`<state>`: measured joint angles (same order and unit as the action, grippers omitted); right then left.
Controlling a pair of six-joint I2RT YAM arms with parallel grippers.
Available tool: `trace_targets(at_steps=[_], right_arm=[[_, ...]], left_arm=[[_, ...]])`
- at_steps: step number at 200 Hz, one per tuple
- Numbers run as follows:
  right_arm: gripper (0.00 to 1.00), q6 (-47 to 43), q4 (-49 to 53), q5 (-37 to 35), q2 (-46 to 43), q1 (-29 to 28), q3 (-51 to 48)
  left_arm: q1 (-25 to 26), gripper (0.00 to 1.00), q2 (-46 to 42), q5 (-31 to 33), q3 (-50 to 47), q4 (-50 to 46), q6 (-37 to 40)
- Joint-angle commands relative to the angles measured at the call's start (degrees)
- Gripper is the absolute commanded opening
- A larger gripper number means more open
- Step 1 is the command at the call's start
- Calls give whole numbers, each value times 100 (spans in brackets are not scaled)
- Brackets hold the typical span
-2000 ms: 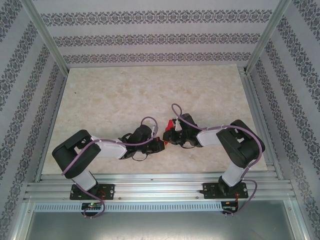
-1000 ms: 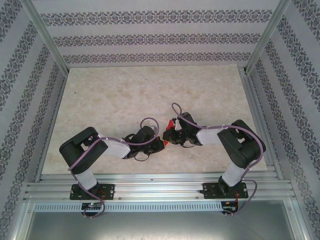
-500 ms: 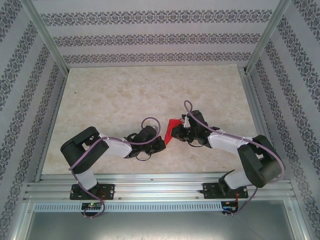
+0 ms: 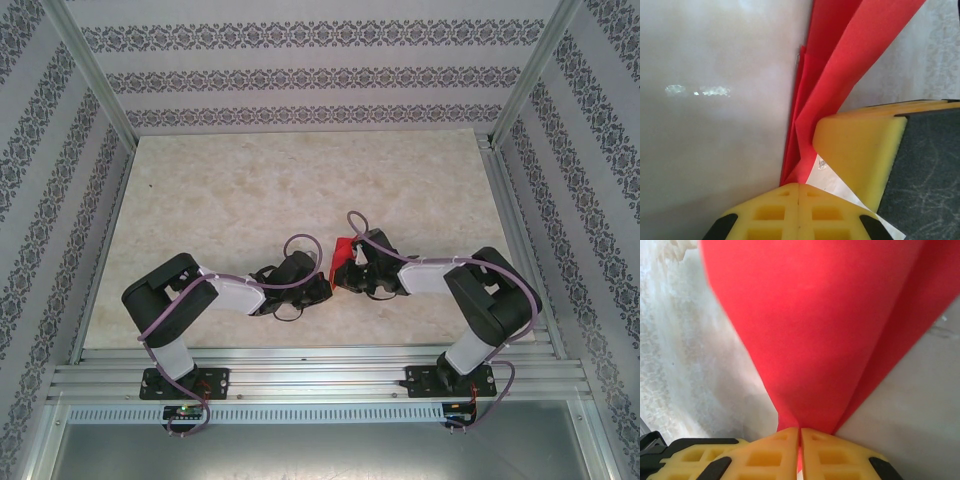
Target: Fold a paper plane with a square sheet of paper (fold left side to right side)
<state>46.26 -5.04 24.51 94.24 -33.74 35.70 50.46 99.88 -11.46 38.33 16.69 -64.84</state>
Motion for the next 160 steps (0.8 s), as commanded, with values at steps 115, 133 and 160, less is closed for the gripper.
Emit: trace_targets(at_steps=[115, 133, 160], right_arm=[[11, -1088, 699, -443, 541, 643, 908], [11, -1205, 778, -440, 620, 740, 1027], [11, -1408, 968, -491, 764, 913, 1229]], left_arm=[[122, 0, 607, 241, -131, -1293, 60], [122, 0, 599, 235, -134, -1300, 60], [122, 0, 612, 249, -156, -1293, 60]])
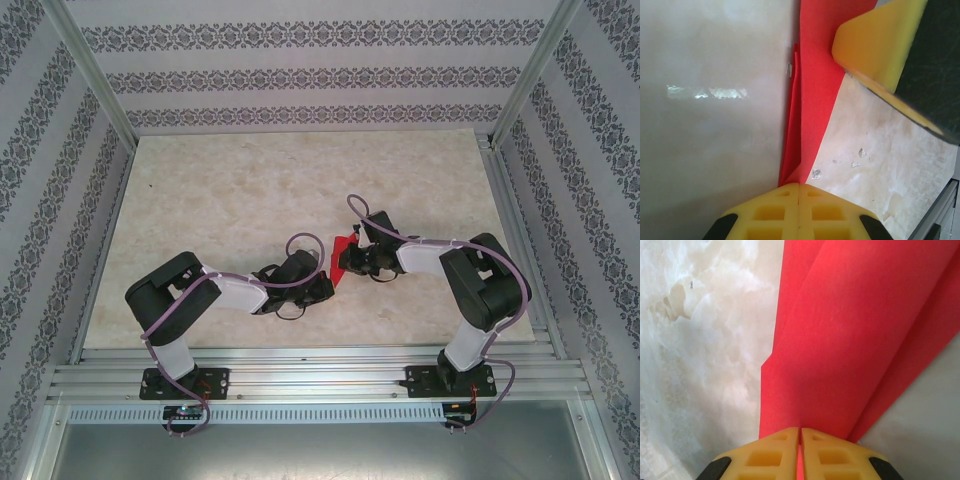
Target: Fold a paper plane with a square sheet of paper (fold left side to right side)
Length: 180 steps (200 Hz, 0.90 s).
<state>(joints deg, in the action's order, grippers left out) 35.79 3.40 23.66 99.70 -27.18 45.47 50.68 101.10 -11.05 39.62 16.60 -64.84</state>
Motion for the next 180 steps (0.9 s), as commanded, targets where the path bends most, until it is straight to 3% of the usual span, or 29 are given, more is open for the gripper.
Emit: trace_targets(at_steps=[1, 180], right_arm=[[11, -370, 130, -410, 222, 262, 261], [12, -1307, 1150, -1001, 1051, 1321, 1688]], left_arm=[[100, 0, 485, 208, -291, -1283, 60], [100, 0, 485, 134, -418, -1111, 4]])
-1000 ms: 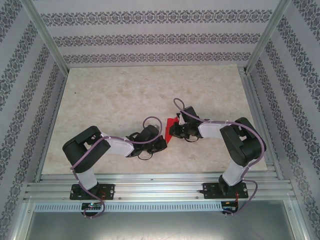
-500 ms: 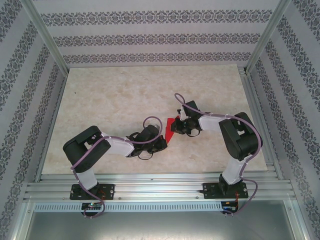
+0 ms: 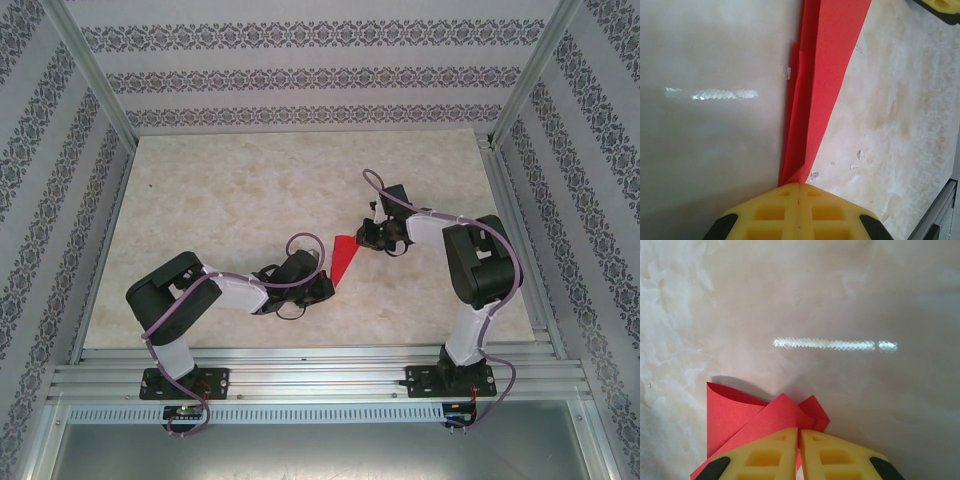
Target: Fold a paper plane with a square sheet of paper (fold left side to right side)
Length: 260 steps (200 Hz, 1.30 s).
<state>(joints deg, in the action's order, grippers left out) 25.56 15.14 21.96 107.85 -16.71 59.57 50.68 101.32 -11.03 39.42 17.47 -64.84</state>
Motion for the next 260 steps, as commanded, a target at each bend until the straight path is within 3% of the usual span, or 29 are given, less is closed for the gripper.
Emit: trace_targets(at_steps=[1, 50, 83, 112, 167, 212, 260], right_arm=[[12, -291, -22, -836, 231, 278, 289], [13, -409, 307, -910, -331, 377, 449], [14, -42, -25, -490, -1210, 185, -327], [15, 610, -825, -81, -1629, -330, -1131], [15, 1214, -1715, -59, -1148, -1201, -1414], [15, 772, -1259, -514, -669, -1159, -1164], [15, 414, -1117, -760, -433, -686, -1023]], left_arm=[[100, 0, 465, 125, -395, -1196, 1], [100, 0, 462, 103, -382, -1176, -2], [100, 0, 450, 87, -360, -1150, 3], [100, 0, 467, 84, -336, -1177, 25], [101, 0, 463, 104, -327, -1199, 24], [100, 0, 468, 102, -350, -1248, 21], [100, 0, 494, 74, -419, -1298, 13]])
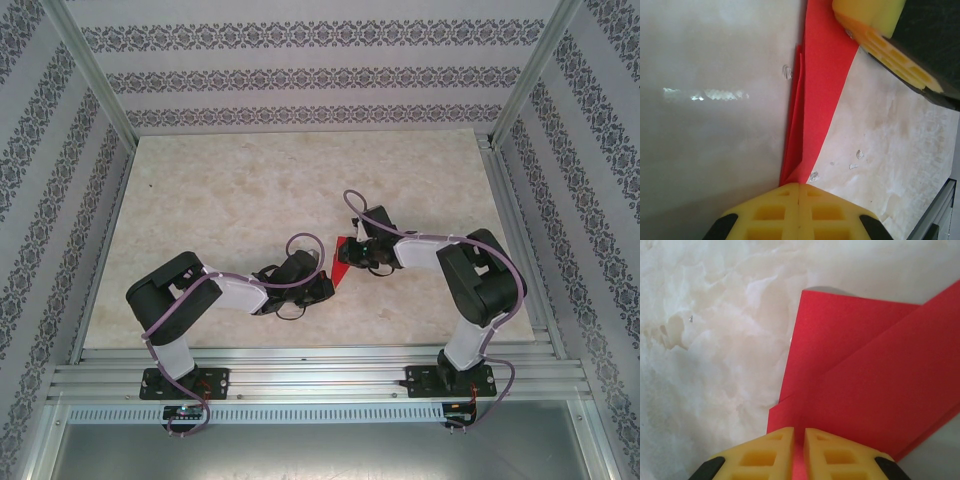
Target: Fold a paper plane with a square sheet of paper (fold left side to right side)
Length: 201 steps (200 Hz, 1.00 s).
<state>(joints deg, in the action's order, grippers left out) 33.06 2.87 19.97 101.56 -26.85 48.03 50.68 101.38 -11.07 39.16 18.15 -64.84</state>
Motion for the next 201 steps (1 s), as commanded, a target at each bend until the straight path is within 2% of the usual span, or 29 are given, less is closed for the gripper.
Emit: trace_targets(at_steps=[1, 93, 130, 148, 172, 201], right_arm=[[15, -336, 109, -562, 197, 329, 131], [16, -837, 509, -653, 589, 1235, 757], [16, -889, 648, -531, 727, 1345, 1047], [16, -923, 782, -598, 510, 1343, 1101], [20, -1070, 1214, -1056, -28, 1350, 1164], [23, -1008, 1392, -885, -696, 1204, 972]], left_arm=[[100, 0, 487, 78, -397, -1366, 14], [109, 0, 505, -20, -434, -1367, 24], [129, 0, 473, -29, -480, -1339, 10], [131, 0, 463, -36, -482, -1337, 17], [144, 0, 440, -56, -479, -1341, 30], [142, 0, 383, -68, -471, -1358, 59]])
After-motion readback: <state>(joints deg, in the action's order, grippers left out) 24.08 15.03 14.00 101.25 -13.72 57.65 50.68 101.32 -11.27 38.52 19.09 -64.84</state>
